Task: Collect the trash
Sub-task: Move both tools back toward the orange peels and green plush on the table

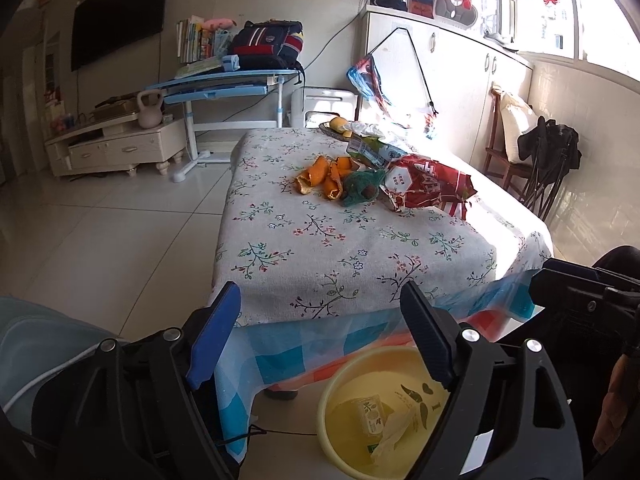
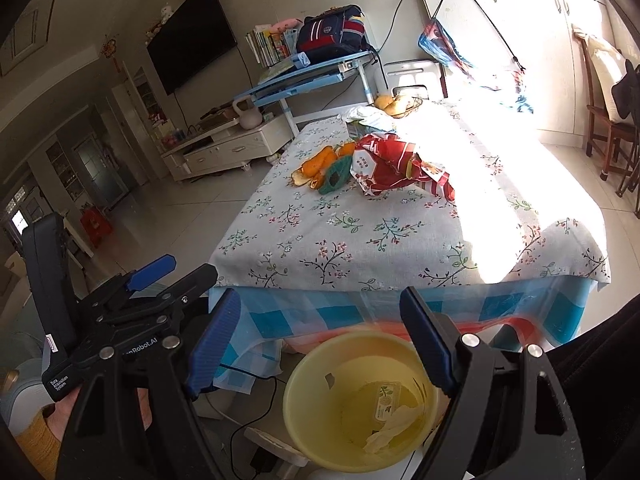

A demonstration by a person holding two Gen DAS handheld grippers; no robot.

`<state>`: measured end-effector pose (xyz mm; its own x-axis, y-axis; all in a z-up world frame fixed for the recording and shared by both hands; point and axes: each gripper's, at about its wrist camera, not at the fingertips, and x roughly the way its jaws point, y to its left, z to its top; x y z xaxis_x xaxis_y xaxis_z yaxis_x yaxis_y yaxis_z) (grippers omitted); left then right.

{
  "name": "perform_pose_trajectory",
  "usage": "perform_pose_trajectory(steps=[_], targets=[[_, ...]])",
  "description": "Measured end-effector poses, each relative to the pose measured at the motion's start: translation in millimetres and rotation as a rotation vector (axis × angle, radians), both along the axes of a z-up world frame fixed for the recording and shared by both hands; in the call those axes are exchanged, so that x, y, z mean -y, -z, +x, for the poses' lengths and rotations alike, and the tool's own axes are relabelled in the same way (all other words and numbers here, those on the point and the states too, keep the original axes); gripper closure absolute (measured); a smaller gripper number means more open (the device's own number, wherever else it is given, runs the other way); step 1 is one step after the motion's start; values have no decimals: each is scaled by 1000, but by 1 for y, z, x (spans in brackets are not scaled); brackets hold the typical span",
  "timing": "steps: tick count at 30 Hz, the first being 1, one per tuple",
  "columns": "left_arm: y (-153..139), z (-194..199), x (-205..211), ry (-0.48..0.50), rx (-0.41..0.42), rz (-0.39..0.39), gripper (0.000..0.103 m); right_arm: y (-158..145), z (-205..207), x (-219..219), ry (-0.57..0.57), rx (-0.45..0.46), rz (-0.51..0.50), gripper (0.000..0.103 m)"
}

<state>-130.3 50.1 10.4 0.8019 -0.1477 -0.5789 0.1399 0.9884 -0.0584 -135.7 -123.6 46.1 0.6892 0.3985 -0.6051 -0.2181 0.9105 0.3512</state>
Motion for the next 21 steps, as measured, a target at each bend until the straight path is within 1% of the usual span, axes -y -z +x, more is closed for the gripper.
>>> perform_pose_trajectory(steps=[3,7,11,14,17,21], targets=[[-1,3,-12,-36,-3,-38,24,-8,15,-10,-53,20,-6,25],[-4,16,-25,-77,-10,-68,23,-6,46,-20,-104,1,-6,32],[-6,36,-28,-103,-17,-53,20,-2,77,-30,-145,-19,5,37],[-6,57,-28,-106,-30,-34,20,4,99,-35,-160,-39,11,38],[-7,81,-27,-106,-37,-20,20,11,120,-33,-153,-70,48,38],[-9,114,-26,-103,-45,-25,20,27,144,-23,-121,-135,140,39]])
